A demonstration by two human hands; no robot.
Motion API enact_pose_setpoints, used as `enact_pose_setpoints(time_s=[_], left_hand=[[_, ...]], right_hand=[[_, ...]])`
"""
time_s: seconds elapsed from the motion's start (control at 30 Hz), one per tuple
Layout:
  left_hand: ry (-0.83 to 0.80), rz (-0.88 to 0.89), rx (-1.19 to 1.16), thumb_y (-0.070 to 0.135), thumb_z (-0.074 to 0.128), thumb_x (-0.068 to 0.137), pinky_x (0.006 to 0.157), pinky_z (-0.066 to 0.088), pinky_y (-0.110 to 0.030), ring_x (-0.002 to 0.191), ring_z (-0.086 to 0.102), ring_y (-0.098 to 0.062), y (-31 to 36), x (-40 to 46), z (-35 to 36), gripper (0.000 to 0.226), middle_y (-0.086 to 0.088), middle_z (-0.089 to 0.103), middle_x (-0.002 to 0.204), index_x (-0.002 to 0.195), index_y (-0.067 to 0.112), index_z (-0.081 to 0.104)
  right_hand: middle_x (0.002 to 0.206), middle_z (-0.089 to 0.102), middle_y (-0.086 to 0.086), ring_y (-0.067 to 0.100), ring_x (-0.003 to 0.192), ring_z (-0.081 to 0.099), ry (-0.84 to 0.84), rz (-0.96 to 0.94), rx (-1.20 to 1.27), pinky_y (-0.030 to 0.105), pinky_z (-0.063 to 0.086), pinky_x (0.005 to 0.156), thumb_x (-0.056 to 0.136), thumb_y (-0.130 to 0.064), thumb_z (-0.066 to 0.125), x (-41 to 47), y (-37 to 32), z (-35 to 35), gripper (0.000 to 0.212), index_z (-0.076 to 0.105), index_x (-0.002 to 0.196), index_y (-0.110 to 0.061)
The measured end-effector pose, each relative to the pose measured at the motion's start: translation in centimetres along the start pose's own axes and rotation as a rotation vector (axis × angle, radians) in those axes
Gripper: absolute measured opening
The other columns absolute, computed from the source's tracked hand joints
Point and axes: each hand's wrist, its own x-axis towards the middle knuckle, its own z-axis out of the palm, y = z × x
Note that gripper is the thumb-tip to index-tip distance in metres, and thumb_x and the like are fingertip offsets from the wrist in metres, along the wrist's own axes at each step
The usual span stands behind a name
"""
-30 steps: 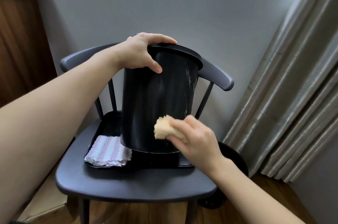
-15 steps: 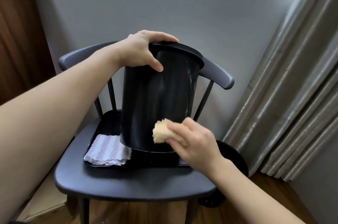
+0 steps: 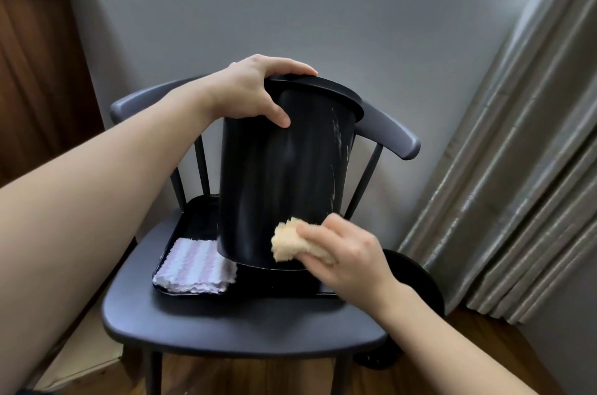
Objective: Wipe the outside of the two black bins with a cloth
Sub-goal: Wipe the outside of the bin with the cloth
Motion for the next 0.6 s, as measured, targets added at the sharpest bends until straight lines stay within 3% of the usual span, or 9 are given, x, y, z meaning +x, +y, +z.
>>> enact_pose_setpoints(time_s=[0.13,0.33,0.5,0.6], left_hand=[[-0.008,-0.004,0.004,0.013,0.088,0.070,0.111,0.047,-0.042,0.126,0.058,-0.013,0.1,0.0,0.1,0.081,0.026,0.063,0.128,0.126,0.063,0.058],[0.001,0.002,-0.016,0.006,0.087,0.071,0.107,0.051,-0.036,0.117,0.062,-0.003,0.0,-0.2,0.0,0.081,0.028,0.064,0.124,0.129,0.056,0.060],[0.005,-0.006,-0.018,0.007,0.087,0.072,0.108,0.050,-0.037,0.120,0.061,-0.005,0.1,-0.3,0.0,0.081,0.027,0.064,0.126,0.129,0.057,0.060],[0.003,-0.011,-0.007,0.008,0.087,0.071,0.108,0.050,-0.039,0.121,0.060,-0.008,0.3,-0.3,0.0,0.080,0.025,0.064,0.126,0.127,0.059,0.059]], right_hand=[[0.075,0.060,0.001,0.019,0.063,0.059,-0.109,-0.073,0.009,0.031,0.051,0.050,0.084,-0.028,0.076,-1.9,0.2,-0.3,0.020,0.077,0.100,-0.017],[0.078,0.060,0.003,0.020,0.064,0.059,0.119,0.165,0.027,0.035,0.053,0.055,0.083,-0.025,0.078,1.2,1.1,-0.4,0.027,0.076,0.104,-0.010],[0.080,0.059,0.001,0.017,0.064,0.058,-0.053,0.018,0.100,0.032,0.052,0.053,0.083,-0.027,0.079,-2.6,0.8,0.3,0.026,0.075,0.103,-0.012],[0.081,0.059,0.001,0.016,0.066,0.058,-0.014,0.086,0.136,0.032,0.052,0.056,0.084,-0.028,0.078,-2.8,1.2,0.3,0.027,0.076,0.106,-0.013]])
